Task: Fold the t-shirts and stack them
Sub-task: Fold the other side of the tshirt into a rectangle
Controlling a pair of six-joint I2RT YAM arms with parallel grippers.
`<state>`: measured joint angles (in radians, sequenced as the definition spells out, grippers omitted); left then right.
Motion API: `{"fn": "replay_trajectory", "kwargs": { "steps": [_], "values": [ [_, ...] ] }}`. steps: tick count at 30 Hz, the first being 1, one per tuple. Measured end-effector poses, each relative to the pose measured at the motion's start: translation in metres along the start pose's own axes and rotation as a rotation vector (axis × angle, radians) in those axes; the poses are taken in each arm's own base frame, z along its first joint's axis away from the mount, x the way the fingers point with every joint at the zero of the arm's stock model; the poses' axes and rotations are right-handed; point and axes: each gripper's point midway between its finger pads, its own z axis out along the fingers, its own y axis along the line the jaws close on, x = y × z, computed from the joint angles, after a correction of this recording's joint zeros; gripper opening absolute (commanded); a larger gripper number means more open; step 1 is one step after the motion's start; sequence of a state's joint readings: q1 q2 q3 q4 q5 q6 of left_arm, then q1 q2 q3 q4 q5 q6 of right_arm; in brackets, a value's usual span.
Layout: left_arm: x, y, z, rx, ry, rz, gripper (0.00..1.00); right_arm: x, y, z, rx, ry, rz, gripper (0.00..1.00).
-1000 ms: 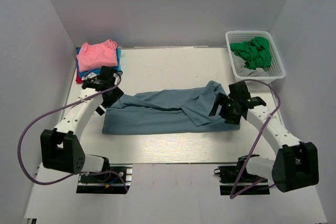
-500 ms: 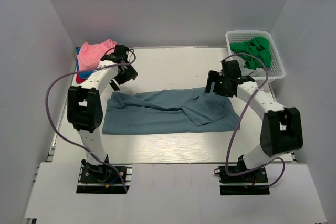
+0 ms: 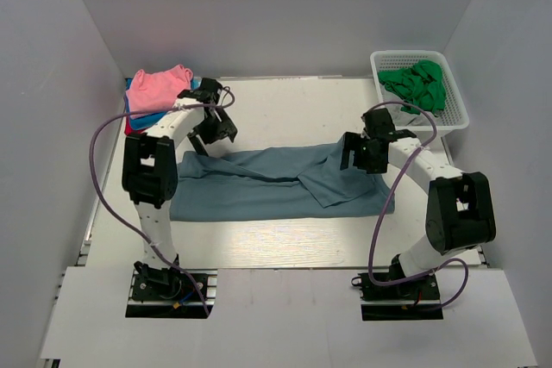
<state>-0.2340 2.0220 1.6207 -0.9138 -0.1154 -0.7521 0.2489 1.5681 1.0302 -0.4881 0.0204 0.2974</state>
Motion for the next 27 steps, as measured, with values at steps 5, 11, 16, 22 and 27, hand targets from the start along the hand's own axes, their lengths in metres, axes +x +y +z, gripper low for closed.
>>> {"fn": "replay_trajectory", "kwargs": {
  "steps": [5,11,16,22,27],
  "values": [
    [-0.002,0.002,0.01,-0.083,0.045,-0.026,0.88,-0.002,0.008,0.0,-0.043,-0.005,-0.008,0.89],
    [0.026,0.023,0.024,-0.187,0.167,-0.028,0.67,0.001,0.008,0.002,-0.055,-0.004,-0.012,0.89],
    [0.036,0.032,0.019,-0.231,0.207,-0.026,0.53,0.005,0.009,0.005,-0.06,0.001,-0.011,0.89],
    [0.041,0.043,0.013,-0.279,0.23,-0.022,0.52,0.01,0.008,0.007,-0.065,0.014,-0.01,0.89],
    [0.042,0.049,0.009,-0.317,0.231,-0.033,0.28,0.009,0.011,0.009,-0.082,0.011,-0.011,0.89]
  ]
}}
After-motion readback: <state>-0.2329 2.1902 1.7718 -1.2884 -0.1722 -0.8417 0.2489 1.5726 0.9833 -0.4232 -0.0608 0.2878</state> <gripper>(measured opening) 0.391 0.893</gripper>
